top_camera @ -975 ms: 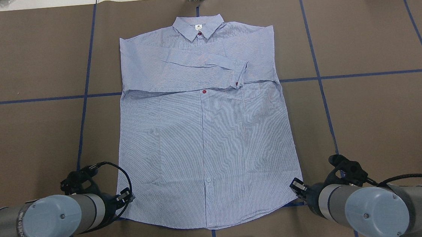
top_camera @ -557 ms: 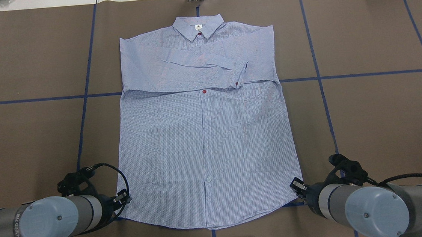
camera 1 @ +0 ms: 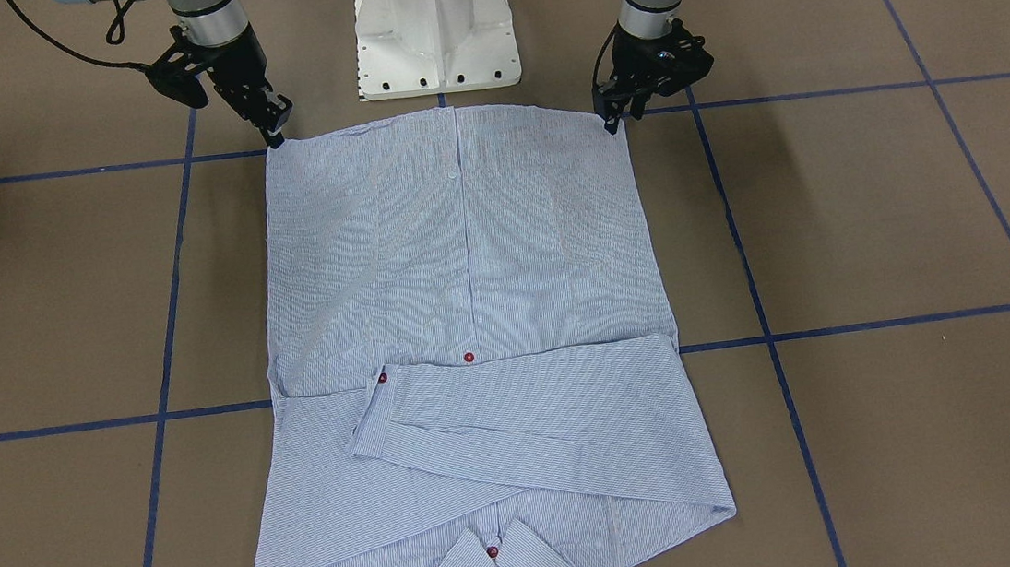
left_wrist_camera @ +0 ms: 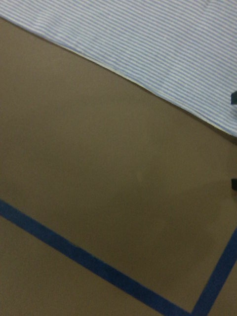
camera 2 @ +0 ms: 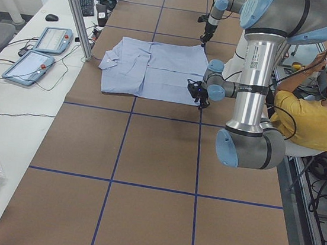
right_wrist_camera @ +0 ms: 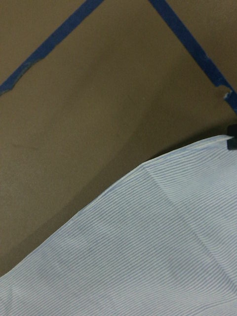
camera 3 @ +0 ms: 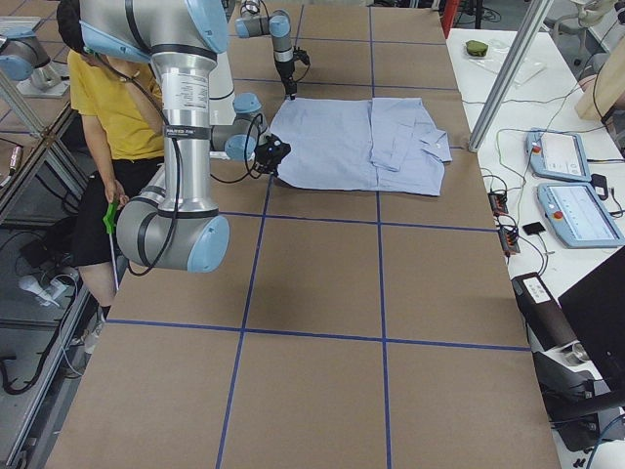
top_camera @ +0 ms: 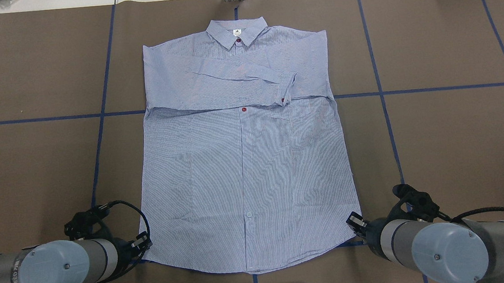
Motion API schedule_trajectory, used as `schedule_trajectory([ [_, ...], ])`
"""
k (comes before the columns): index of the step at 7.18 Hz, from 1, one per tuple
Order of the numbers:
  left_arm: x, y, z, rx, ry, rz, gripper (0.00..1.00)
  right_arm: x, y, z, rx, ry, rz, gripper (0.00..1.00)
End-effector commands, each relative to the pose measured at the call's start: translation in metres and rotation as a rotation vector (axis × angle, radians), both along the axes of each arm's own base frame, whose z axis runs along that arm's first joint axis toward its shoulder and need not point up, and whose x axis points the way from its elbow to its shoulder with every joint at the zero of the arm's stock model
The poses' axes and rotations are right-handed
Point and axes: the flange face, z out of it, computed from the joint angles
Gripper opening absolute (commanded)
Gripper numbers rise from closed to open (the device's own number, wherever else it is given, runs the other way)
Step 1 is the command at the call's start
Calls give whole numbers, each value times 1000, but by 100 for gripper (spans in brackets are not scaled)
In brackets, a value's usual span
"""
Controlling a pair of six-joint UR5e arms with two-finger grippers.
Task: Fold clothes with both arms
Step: 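Move the left gripper down to the hem corner nearest it and grasp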
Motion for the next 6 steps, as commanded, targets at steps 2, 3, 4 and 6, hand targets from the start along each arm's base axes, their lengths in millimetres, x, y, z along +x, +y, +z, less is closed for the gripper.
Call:
schedule_trajectory([
  [2,1,2,-2,-3,10,1,12,0,0,2,-2,5,1,0],
  [3,0,3,-5,-13,19,-9,0,0,0,3,0,7,1,0],
  [4,-4,2,-10,-12,28,-14,0,0,0,3,-1,6,2,0],
  [6,-30,4,-25,-7,60,-24,0,0,-1,3,-1,6,3,0],
])
